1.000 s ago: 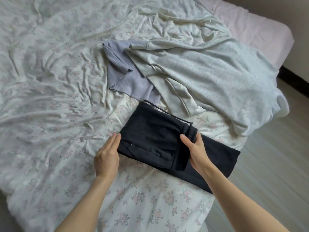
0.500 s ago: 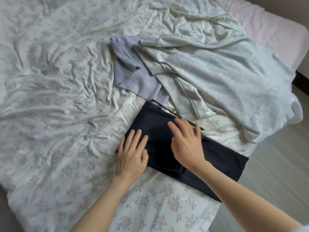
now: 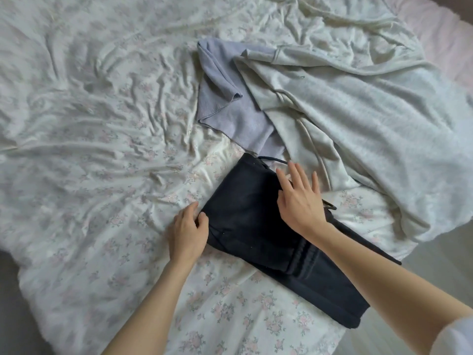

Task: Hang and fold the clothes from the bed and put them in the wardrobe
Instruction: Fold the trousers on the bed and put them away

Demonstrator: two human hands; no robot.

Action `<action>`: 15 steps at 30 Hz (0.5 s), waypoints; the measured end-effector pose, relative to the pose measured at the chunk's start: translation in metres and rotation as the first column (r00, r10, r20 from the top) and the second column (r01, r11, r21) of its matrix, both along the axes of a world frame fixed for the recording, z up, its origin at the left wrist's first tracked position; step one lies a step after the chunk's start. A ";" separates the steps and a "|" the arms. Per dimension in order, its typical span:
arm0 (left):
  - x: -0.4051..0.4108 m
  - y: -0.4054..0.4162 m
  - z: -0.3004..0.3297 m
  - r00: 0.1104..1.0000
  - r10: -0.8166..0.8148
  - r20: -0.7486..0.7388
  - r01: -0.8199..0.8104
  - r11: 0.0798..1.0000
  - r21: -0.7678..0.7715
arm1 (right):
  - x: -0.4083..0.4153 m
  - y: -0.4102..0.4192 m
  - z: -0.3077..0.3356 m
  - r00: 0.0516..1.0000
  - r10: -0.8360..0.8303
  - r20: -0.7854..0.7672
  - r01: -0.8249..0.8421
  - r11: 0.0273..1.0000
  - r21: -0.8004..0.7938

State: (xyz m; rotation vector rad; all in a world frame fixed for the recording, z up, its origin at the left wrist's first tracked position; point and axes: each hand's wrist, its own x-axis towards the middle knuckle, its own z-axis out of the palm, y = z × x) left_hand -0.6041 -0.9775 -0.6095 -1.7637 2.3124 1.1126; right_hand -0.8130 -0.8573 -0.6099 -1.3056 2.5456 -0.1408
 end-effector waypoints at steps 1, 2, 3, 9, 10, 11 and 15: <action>-0.008 -0.005 -0.001 0.999 -0.035 -0.009 0.036 0.998 0.043 | 0.009 -0.001 0.002 1.000 0.002 0.004 -0.001 0.999 -0.043; -0.016 -0.011 -0.003 0.994 -0.110 0.030 0.108 0.993 0.053 | 0.019 0.001 0.002 1.000 -0.020 0.011 0.021 0.997 -0.071; -0.023 -0.016 -0.006 0.979 -0.188 0.076 0.184 0.981 0.064 | 0.029 0.006 0.001 0.998 -0.048 0.027 0.050 0.996 -0.078; -0.047 -0.036 -0.013 0.980 -0.200 0.006 0.180 0.897 0.404 | 0.047 0.045 -0.010 0.992 -0.071 0.109 0.075 0.996 -0.038; -0.046 -0.035 -0.014 0.983 -0.181 -0.010 0.170 0.897 0.408 | 0.046 0.044 -0.008 0.985 -0.094 0.143 0.105 0.992 -0.068; -0.045 -0.032 -0.014 0.988 -0.149 -0.036 0.151 0.903 0.401 | 0.044 0.042 -0.003 0.973 -0.129 0.191 0.150 0.984 -0.096; -0.055 -0.015 0.012 0.977 -0.043 -0.211 0.105 0.950 0.292 | 0.037 0.032 0.022 0.899 -0.243 0.364 0.312 0.939 -0.143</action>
